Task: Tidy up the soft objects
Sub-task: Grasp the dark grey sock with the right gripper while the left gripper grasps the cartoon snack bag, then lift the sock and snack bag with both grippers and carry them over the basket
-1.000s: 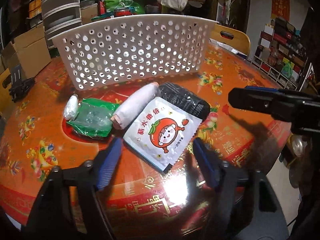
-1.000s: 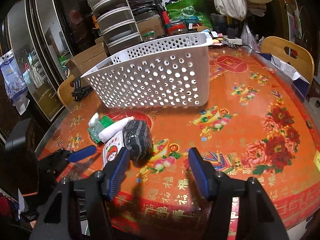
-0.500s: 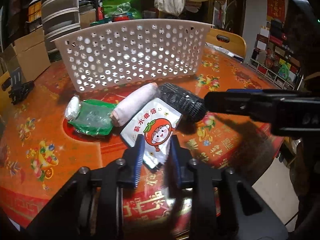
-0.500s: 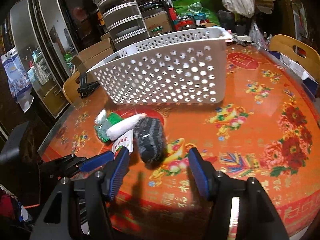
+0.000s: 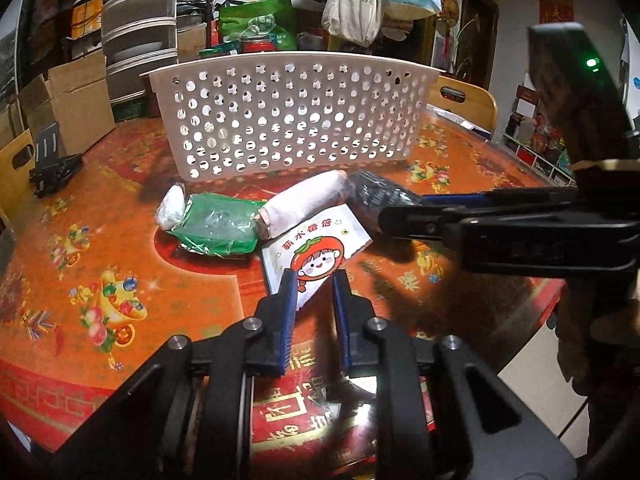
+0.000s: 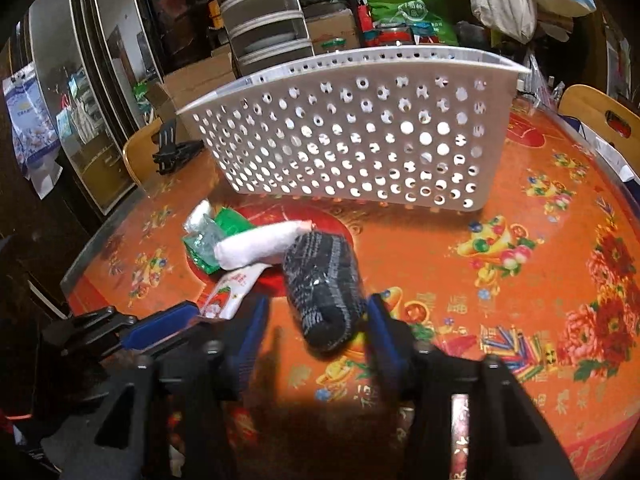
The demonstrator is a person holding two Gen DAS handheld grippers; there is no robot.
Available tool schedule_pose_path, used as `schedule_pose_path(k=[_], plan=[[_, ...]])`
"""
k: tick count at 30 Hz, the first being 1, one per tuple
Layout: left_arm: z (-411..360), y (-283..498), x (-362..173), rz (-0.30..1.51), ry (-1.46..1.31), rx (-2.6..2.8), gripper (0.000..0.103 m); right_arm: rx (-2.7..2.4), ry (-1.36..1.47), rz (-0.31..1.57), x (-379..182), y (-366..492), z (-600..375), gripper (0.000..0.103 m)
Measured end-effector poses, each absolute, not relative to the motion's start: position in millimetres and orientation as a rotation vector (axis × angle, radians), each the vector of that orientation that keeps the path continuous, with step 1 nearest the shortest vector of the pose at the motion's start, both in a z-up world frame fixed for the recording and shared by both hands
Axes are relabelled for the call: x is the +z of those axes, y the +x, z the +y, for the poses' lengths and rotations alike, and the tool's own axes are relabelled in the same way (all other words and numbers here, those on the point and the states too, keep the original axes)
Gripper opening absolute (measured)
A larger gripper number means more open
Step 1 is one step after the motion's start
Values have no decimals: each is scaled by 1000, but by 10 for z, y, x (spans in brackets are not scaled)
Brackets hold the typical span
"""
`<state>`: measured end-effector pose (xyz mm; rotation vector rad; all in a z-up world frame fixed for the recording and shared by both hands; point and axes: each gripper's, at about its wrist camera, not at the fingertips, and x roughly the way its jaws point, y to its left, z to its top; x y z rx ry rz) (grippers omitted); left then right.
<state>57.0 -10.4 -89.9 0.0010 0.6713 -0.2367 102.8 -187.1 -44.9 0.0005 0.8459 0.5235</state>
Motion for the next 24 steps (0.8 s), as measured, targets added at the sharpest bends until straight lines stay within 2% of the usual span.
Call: schedule_pose_path(k=[2,6,14,24], plan=[[-95,563,-886,664,-4,-247,14,525,-5,852,-469,1041,-1872,35],[-77,529,-816,640,-14,-256,9,523,-7,833,-443,1005,-1899,32],[-62,508,-647,606,-23,-267,2,533,-5,800,-332,934,-1964,31],[-24,453,-495,582,-38,-270,1,531,-16,769,-201,828,-2019,29]])
